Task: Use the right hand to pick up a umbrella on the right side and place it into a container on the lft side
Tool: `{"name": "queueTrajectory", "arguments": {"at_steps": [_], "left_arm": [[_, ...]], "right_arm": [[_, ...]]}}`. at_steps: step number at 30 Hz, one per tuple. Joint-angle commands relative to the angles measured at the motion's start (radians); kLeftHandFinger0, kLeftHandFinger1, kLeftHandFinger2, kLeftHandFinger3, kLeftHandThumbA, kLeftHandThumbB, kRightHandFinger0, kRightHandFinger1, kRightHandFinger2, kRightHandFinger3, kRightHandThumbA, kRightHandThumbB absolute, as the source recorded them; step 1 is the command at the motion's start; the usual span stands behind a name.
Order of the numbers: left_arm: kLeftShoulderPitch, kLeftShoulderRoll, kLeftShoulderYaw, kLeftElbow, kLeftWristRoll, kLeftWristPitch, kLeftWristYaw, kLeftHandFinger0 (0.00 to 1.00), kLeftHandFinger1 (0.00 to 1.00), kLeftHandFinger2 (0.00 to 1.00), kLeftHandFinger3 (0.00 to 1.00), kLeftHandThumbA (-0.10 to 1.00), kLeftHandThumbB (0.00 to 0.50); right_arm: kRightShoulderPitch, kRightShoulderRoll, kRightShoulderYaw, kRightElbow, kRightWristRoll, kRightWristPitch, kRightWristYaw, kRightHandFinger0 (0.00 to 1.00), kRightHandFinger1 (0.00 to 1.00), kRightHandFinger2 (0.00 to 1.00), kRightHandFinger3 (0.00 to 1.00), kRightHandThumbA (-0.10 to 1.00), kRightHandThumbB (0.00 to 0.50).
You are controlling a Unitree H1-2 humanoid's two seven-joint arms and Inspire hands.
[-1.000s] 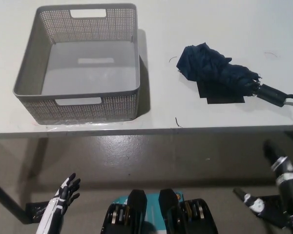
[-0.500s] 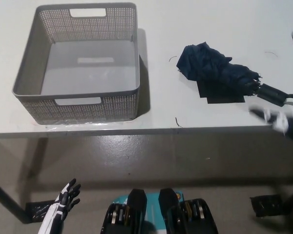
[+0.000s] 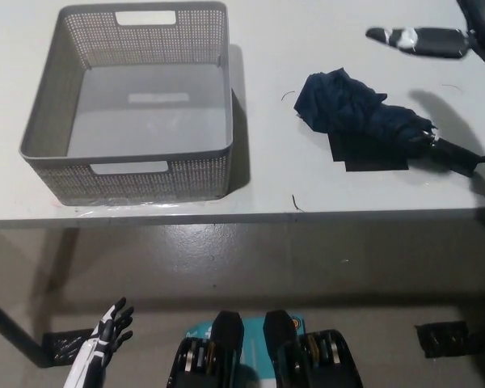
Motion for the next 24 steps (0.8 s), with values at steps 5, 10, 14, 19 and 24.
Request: {"name": "queueTrajectory", "arguments": {"at_steps": [5,10,14,19,24], "left_arm": [[0.008,0.008,-0.001,-0.017,0.004,-0.069,-0.006,1.0,1.0,1.0,1.0,1.0,0.184],[0.013,0.005,-0.003,-0.025,0.003,-0.063,-0.007,1.0,1.0,1.0,1.0,1.0,0.189],[0.008,0.011,-0.004,-0.017,-0.004,-0.072,-0.015,1.0,1.0,1.0,1.0,1.0,0.183],[0.004,0.011,-0.009,-0.017,0.0,-0.075,-0.018,1.0,1.0,1.0,1.0,1.0,0.187],[0.003,0.01,-0.018,-0.017,0.008,-0.079,-0.018,1.0,1.0,1.0,1.0,1.0,0.178]], "right_arm": [[-0.334,0.023,0.073,0.453,-0.041,0.048,0.041,1.0,1.0,1.0,1.0,1.0,0.483],[-0.407,0.068,0.143,0.667,-0.085,0.022,0.011,1.0,1.0,1.0,1.0,1.0,0.497],[-0.43,0.102,0.187,0.842,-0.099,-0.022,-0.039,1.0,1.0,1.0,1.0,1.0,0.5],[-0.405,0.134,0.221,0.979,-0.104,-0.051,-0.076,1.0,1.0,1.0,1.0,1.0,0.5],[-0.342,0.159,0.275,1.027,-0.141,-0.062,-0.103,1.0,1.0,1.0,1.0,1.0,0.49]]}}
